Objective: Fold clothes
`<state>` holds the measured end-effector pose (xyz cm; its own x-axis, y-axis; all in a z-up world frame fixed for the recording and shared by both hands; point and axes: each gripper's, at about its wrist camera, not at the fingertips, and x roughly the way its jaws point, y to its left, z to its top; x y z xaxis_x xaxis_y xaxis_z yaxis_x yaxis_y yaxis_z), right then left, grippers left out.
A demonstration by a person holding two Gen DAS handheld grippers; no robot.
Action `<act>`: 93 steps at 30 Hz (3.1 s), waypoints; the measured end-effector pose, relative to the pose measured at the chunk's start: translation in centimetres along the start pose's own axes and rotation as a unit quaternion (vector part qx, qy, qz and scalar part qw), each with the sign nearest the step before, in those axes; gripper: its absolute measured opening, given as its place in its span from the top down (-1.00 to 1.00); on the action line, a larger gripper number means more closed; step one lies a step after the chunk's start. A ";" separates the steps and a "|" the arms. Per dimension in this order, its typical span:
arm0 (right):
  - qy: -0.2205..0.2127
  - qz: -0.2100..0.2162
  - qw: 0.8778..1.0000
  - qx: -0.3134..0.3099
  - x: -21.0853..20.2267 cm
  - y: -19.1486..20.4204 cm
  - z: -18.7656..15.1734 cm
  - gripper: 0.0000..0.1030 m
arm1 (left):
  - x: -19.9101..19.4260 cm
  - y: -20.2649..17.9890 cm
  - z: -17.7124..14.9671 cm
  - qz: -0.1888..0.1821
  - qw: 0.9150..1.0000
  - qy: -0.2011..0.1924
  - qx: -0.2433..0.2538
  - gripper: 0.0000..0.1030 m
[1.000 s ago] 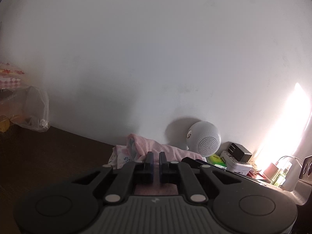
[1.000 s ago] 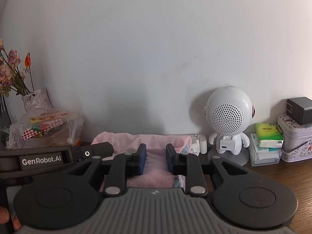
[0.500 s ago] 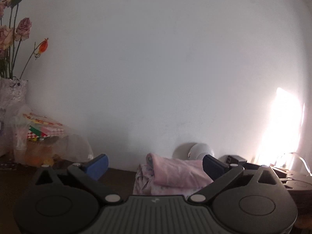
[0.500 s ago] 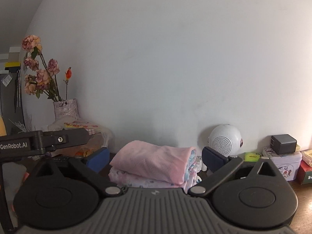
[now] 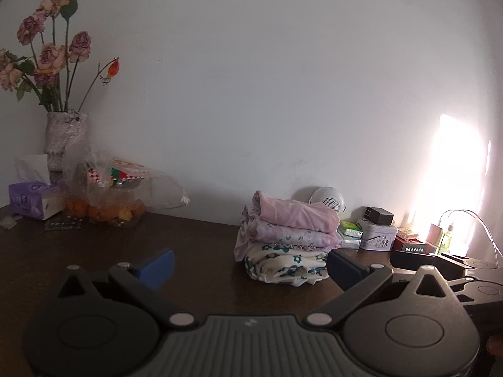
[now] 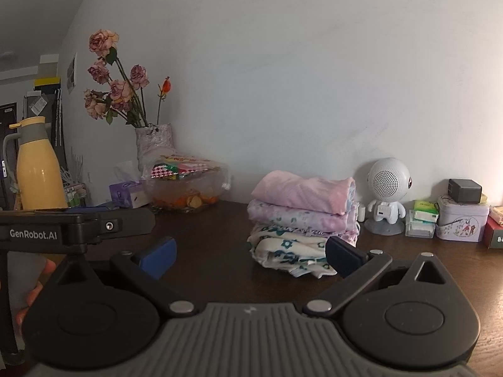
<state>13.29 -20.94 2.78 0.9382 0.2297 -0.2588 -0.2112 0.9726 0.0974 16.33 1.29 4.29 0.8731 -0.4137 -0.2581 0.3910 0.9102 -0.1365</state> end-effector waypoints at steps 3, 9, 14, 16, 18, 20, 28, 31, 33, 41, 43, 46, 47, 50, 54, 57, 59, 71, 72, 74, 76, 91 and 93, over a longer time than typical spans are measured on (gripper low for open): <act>0.016 -0.001 1.000 -0.005 -1.4 1.6 -1.0 -0.99 | -2.8 0.0 -1.2 0.014 1.000 0.006 -0.006 -1.00; 0.046 -0.005 0.999 0.009 -4.9 4.4 -2.7 -0.99 | -8.6 -0.5 -3.2 0.046 0.999 0.009 -0.024 -1.00; 0.064 -0.030 0.997 0.009 -8.0 6.6 -4.2 -1.00 | -12.5 -1.3 -4.6 0.069 0.997 0.016 -0.016 -1.00; 0.069 -0.045 0.997 0.005 -9.2 7.4 -4.7 -0.99 | -13.7 -1.7 -5.1 0.077 0.997 0.019 -0.012 -1.00; 0.071 -0.059 0.996 0.000 -10.5 8.1 -5.2 -1.00 | -14.8 -2.1 -5.6 0.079 0.997 0.021 -0.009 -1.00; 0.074 -0.069 0.995 -0.001 -11.6 8.5 -5.7 -1.00 | -15.7 -2.3 -6.0 0.079 0.996 0.027 -0.011 -1.00; 0.088 -0.052 0.995 -0.003 -14.8 9.9 -7.1 -1.00 | -17.9 -4.8 -7.1 0.093 0.995 0.042 0.011 -1.00; 0.084 -0.052 0.995 -0.005 -15.5 10.2 -7.1 -1.00 | -18.3 -5.1 -7.3 0.081 0.996 0.044 -0.001 -1.00; 0.083 -0.056 0.995 -0.004 -15.8 10.1 -7.2 -1.00 | -18.5 -5.3 -7.5 0.076 0.996 0.046 -0.008 -1.00; 0.091 -0.077 0.993 0.007 -16.1 9.3 -7.6 -1.00 | -18.7 -6.2 -7.6 0.071 0.996 0.043 0.010 -1.00; 0.092 -0.083 0.992 0.010 -16.1 9.2 -7.7 -1.00 | -18.7 -6.1 -7.7 0.070 0.997 0.045 0.008 -1.00; 0.094 -0.092 0.991 0.013 -15.9 8.9 -7.8 -1.00 | -18.6 -6.0 -7.7 0.072 0.996 0.048 0.005 -1.00; 0.096 -0.095 0.991 0.015 -15.8 8.8 -7.9 -1.00 | -18.6 -5.9 -7.7 0.073 0.996 0.049 0.004 -1.00; 0.099 -0.103 0.990 0.019 -15.6 8.4 -7.9 -1.00 | -18.8 -5.6 -7.4 0.071 0.996 0.047 0.003 -1.00; 0.099 -0.107 0.989 0.019 -15.5 8.3 -8.0 -0.99 | -19.2 -5.2 -7.1 0.069 0.997 0.042 0.003 -1.00; 0.099 -0.109 0.989 0.018 -15.5 8.4 -8.0 -0.99 | -19.1 -4.9 -7.3 0.075 0.996 0.045 0.002 -1.00; 0.099 -0.110 0.989 0.019 -15.6 8.4 -8.0 -0.99 | -18.9 -4.6 -7.3 0.077 0.996 0.049 -0.003 -1.00; 0.099 -0.108 0.989 0.022 -15.6 8.1 -8.1 -0.99 | -18.7 -4.1 -7.6 0.081 0.995 0.049 -0.015 -1.00; 0.099 -0.108 0.989 0.022 -15.6 8.1 -8.0 -0.99 | -18.7 -4.2 -7.6 0.081 0.995 0.049 -0.013 -1.00; 0.100 -0.107 0.989 0.022 -15.6 8.0 -8.0 -0.99 | -18.6 -4.2 -7.6 0.083 0.995 0.049 -0.011 -1.00; 0.100 -0.106 0.989 0.022 -15.6 8.0 -8.1 -1.00 | -18.6 -4.3 -7.6 0.085 0.995 0.050 -0.009 -1.00; 0.104 -0.101 0.989 0.022 -15.6 8.1 -8.2 -0.99 | -18.3 -4.1 -8.0 0.080 0.995 0.061 -0.016 -1.00; 0.104 -0.100 0.989 0.022 -15.5 8.1 -8.1 -0.99 | -18.2 -4.1 -8.0 0.080 0.995 0.063 -0.015 -1.00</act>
<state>-5.19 -16.36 -0.26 0.8823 0.0391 -0.4690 -0.0102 0.9979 0.0640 -3.50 4.94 1.89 0.8790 -0.2647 -0.3966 0.2395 0.9643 -0.1129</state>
